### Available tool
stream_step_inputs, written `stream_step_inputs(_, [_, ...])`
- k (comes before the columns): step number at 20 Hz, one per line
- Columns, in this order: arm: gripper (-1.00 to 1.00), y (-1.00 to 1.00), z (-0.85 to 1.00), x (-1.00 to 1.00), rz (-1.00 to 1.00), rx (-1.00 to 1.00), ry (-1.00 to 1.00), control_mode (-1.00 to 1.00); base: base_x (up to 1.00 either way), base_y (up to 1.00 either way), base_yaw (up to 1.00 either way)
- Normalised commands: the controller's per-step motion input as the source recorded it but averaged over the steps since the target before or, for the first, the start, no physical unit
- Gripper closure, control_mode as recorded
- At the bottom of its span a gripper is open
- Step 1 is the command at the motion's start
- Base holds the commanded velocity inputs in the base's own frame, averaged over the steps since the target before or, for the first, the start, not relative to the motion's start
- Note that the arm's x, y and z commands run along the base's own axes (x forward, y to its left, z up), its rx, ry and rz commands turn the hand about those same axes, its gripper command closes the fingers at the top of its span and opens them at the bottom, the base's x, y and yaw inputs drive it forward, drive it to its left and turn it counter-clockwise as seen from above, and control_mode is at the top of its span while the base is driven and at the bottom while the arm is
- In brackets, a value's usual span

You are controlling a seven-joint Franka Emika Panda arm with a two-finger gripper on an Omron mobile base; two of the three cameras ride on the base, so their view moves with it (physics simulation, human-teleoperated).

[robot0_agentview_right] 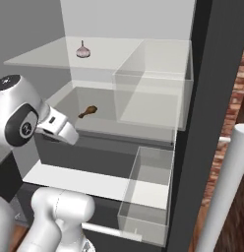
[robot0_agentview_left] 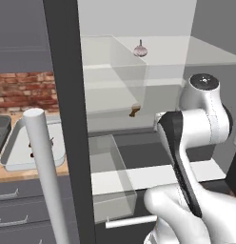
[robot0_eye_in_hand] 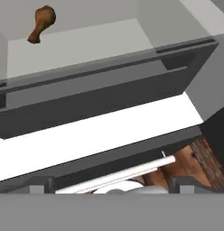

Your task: Place one garlic and one chicken drumstick in each tupperware on the nearby counter, to pack two identical lunches.

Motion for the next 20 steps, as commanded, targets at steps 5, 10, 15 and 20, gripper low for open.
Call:
stream_step_inputs(5, [-1.0,0.09,0.55,0.33,0.27,0.22,-0.14,-1.0,0.0,0.0,0.0])
stream_step_inputs(10, [-1.0,0.43,0.11,0.89,0.14,0.1,-0.01,-1.0,0.0,0.0,0.0])
stream_step_inputs(15, [-1.0,0.38,-0.47,1.0,0.01,0.01,0.01,-1.0,0.0,0.0,0.0])
stream_step_inputs(20, [-1.0,0.02,-0.27,0.81,-0.13,-0.15,0.04,-1.0,0.0,0.0,0.0])
